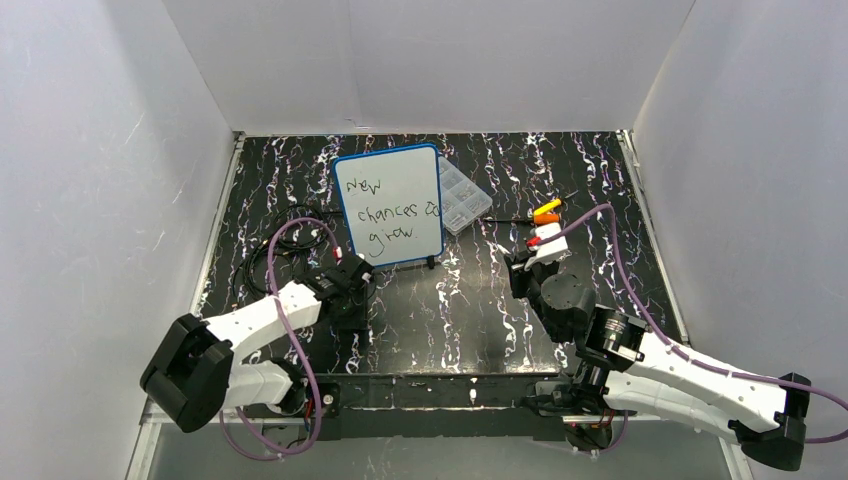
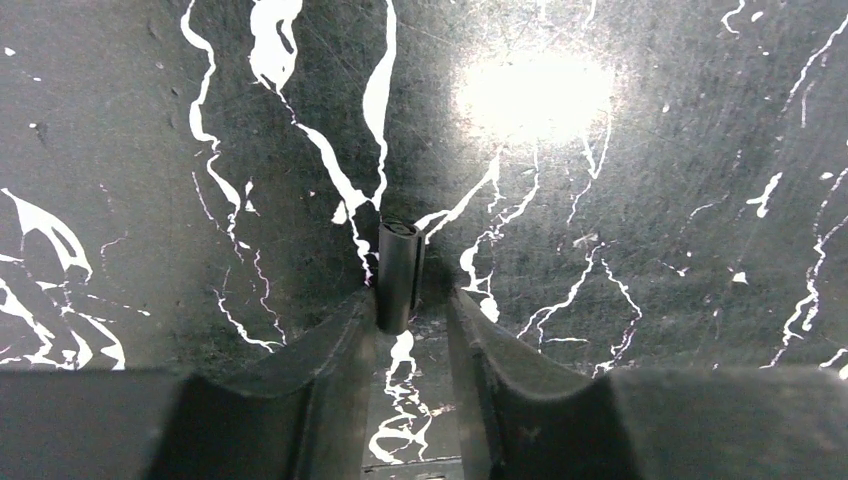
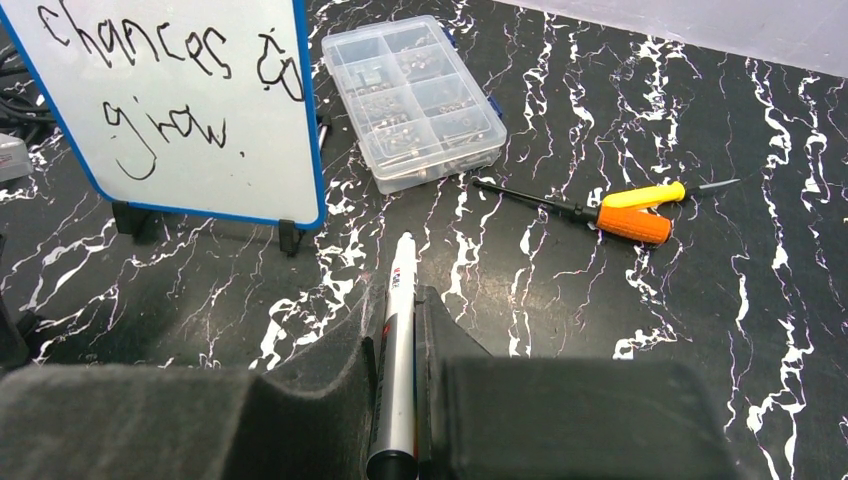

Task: Write a sentence on the whiteboard
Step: Close the whiteboard marker at the center of the board.

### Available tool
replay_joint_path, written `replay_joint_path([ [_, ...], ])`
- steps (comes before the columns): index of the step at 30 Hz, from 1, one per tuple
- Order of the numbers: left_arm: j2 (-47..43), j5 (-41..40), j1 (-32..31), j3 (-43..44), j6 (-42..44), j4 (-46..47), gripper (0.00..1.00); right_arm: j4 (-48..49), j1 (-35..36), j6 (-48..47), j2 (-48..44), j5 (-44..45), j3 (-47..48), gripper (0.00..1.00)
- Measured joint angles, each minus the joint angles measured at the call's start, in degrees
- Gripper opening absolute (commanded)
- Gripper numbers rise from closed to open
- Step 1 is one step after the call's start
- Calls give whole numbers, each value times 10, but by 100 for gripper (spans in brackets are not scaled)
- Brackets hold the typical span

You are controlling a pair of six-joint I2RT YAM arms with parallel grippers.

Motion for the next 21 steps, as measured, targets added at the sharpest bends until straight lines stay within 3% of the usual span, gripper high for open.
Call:
replay_joint_path([
  [5,15,-18,-9,9,-6,-8,0,0,0,0,0,-2,0,1],
  [14,-25,-2,-14,-11,-54,11,0,-28,0,24,48,-57,13,1],
  [21,-161,67,-18,-34,-37,102,0,-32,0,75,55,-175,22,1],
])
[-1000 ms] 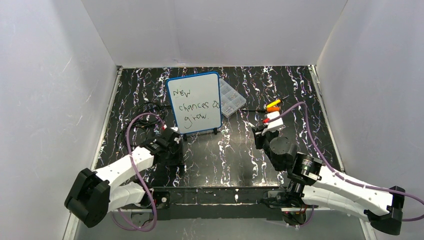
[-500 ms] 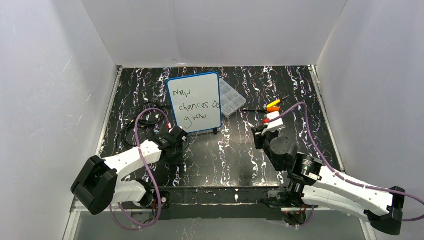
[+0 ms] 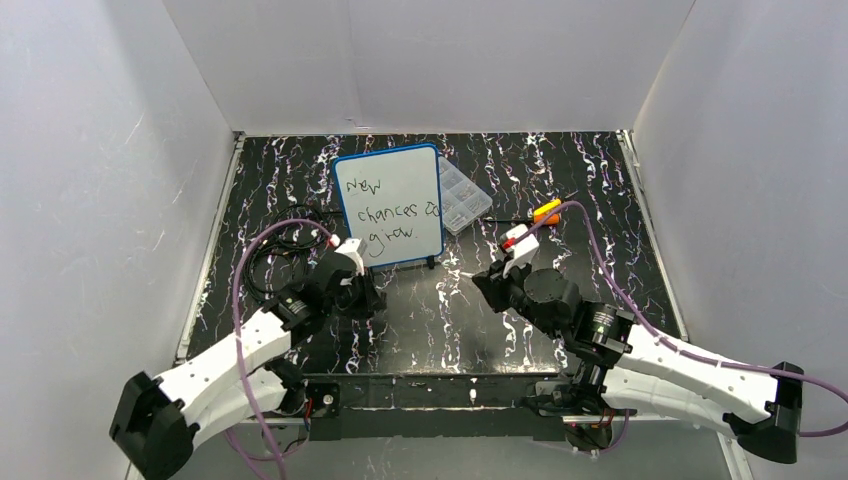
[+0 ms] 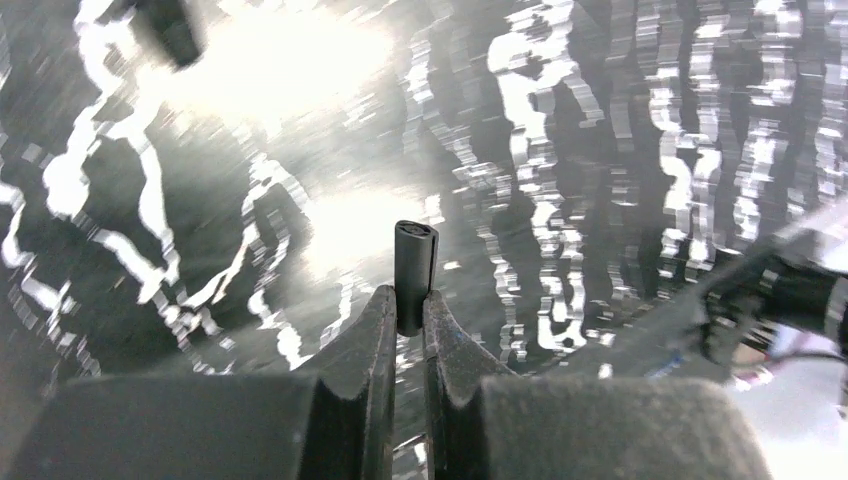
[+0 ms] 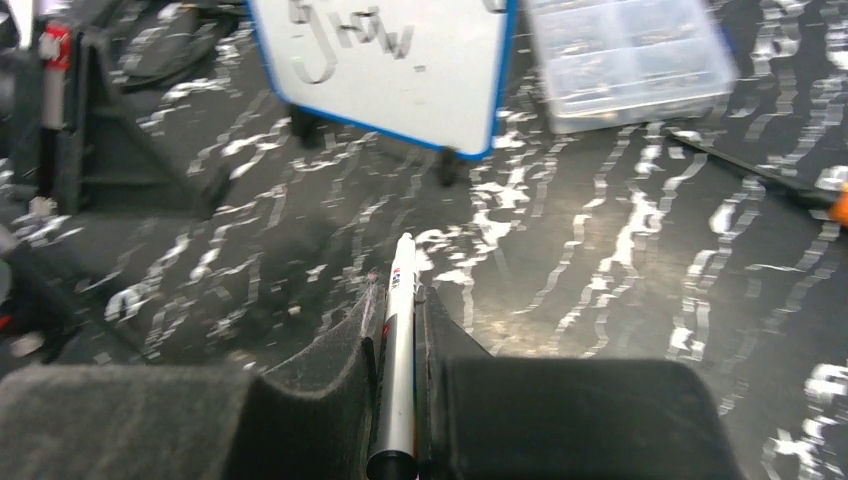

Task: Write a sentence on the whiteboard
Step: Close the whiteboard marker at the center of the board.

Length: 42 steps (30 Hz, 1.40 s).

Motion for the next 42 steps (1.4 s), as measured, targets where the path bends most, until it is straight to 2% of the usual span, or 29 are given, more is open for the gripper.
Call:
replay_joint_path([
  [6,-71,122,0,0,85,93,0,19,0,33,-18,-103,2,1],
  [12,-83,236,0,1,148,127,0,20,-4,37,-5,-172,42,1],
  [15,-86,263,0,2,170,126,0,19,-9,37,4,-199,61,1],
  [17,-93,255,-1,4,175,112,0,15,-12,37,8,-205,70,1],
  [20,-92,195,-3,14,154,75,0,2,-17,37,25,-202,88,1],
  [24,-59,115,-3,9,75,32,0,0,-19,41,65,-190,95,1],
  [28,-37,62,-3,-34,-4,10,2,-7,-19,43,92,-171,95,1],
  [36,23,5,-3,-71,-76,9,38,12,-19,43,94,-138,87,1],
  [39,38,2,-3,-69,-87,21,46,43,-19,45,94,-131,59,1],
  [42,38,1,-3,-69,-93,29,49,62,-19,54,101,-123,33,1],
])
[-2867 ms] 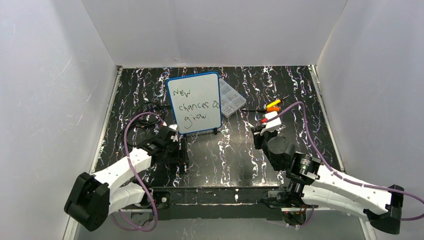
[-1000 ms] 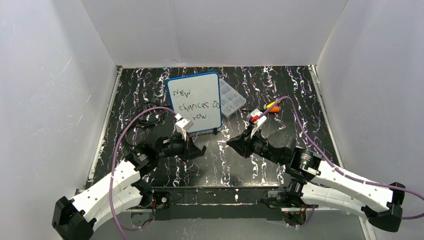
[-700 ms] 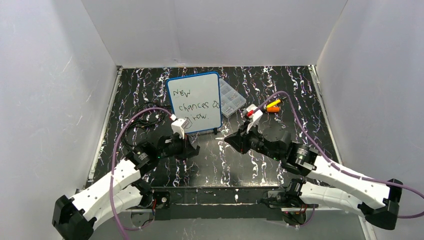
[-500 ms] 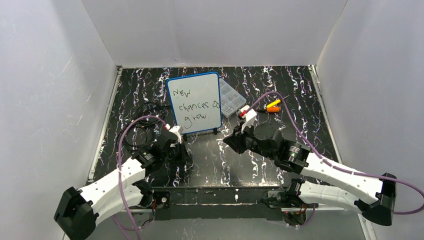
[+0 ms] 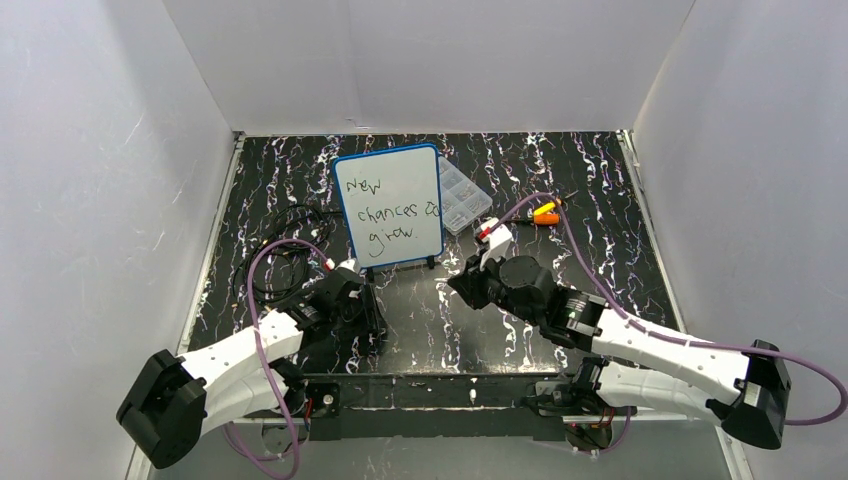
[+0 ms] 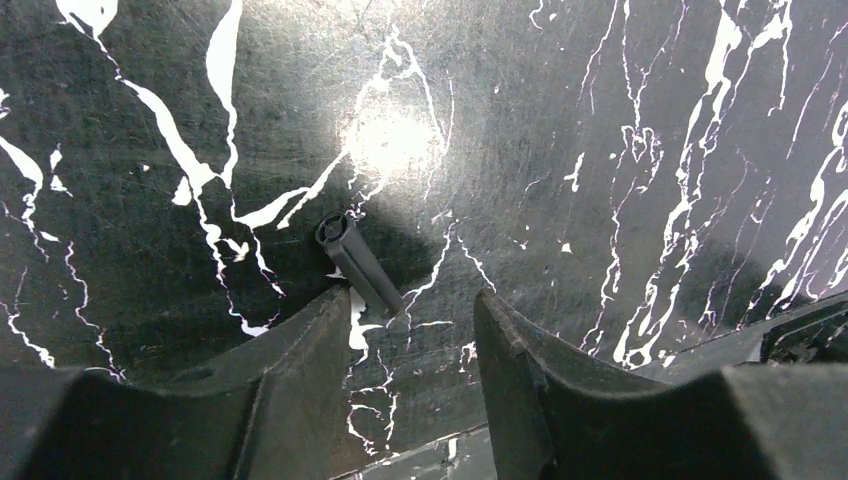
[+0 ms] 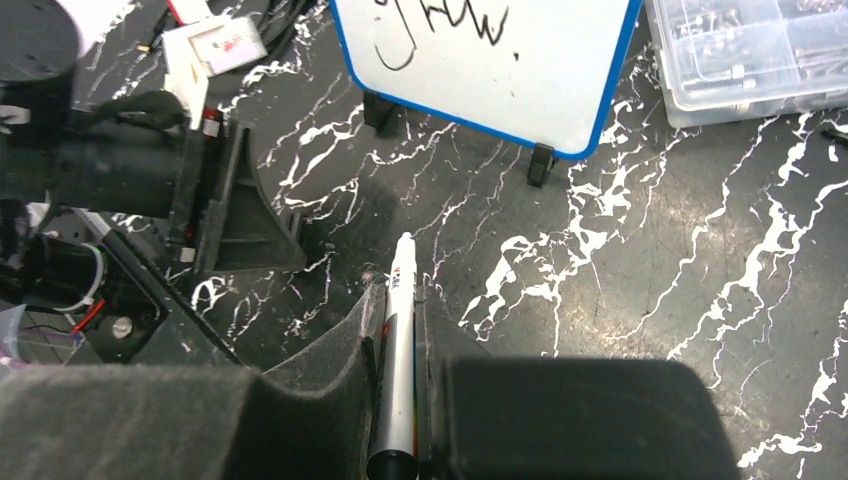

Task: Write a sentence on the whiteboard
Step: Close the whiteboard marker at the center of the board.

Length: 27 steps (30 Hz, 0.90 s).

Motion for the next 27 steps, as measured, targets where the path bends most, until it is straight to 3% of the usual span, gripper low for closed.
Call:
replay_joint_path([
  [14,12,36,0,-2,-30,32,59,9,0,26,35,44,-10,1],
  [27,105,45,0,9,-43,182,59,9,0,34,-8,77,-11,1],
])
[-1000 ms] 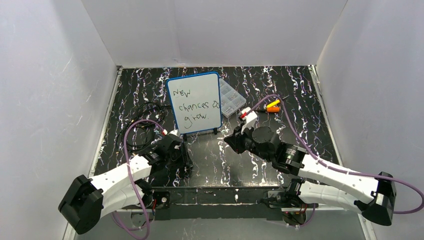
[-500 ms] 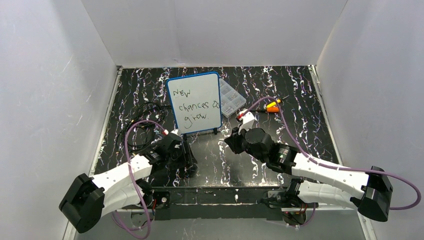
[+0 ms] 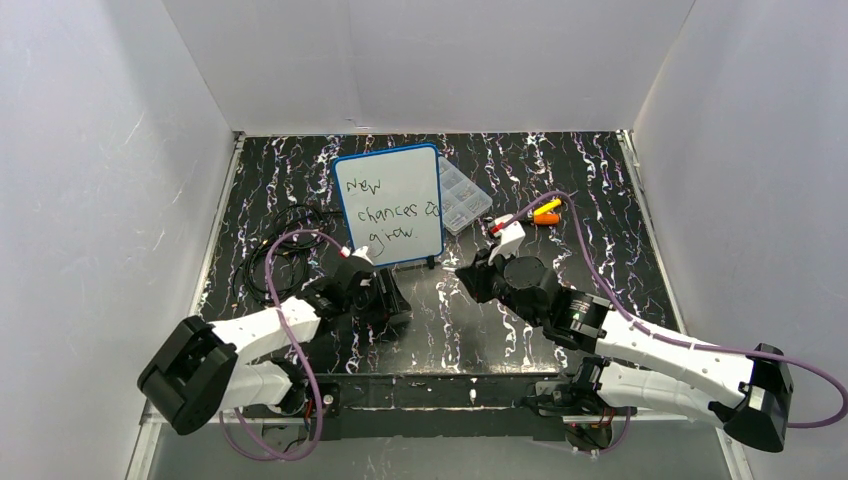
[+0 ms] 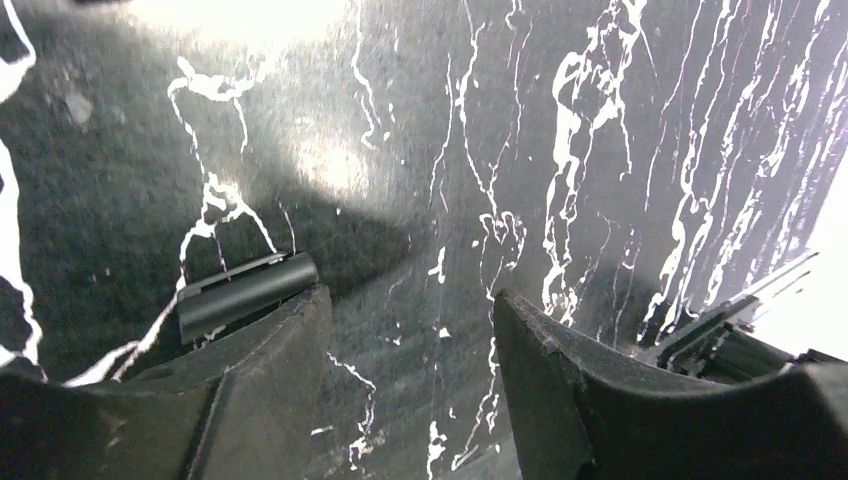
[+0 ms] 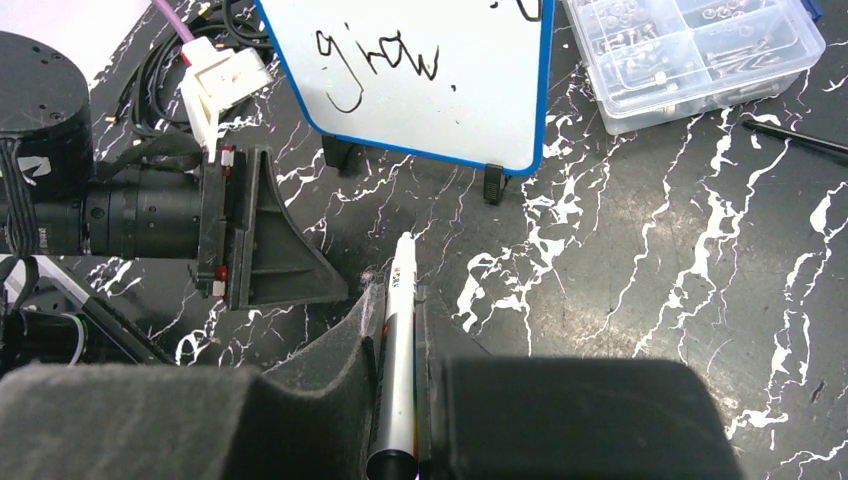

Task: Write a sentence on the whiteboard
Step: Close the whiteboard marker at the center of the board.

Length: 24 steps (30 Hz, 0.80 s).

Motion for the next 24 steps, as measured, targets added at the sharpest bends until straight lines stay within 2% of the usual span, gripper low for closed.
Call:
replay_joint_path([
  [6,-4,-18,0,11,54,0,63,-7,0,0,-1,7,0,1],
  [10,-64,-23,0,26,112,-51,65,-8,0,0,-6,11,0,1],
  [14,-88,-21,0,55,189,-102,68,-8,0,0,-11,12,0,1],
  [21,30,-26,0,121,276,-187,69,-9,0,-1,-19,8,0,1],
  [24,28,-30,0,120,298,-203,69,-9,0,-2,-26,5,0,1],
])
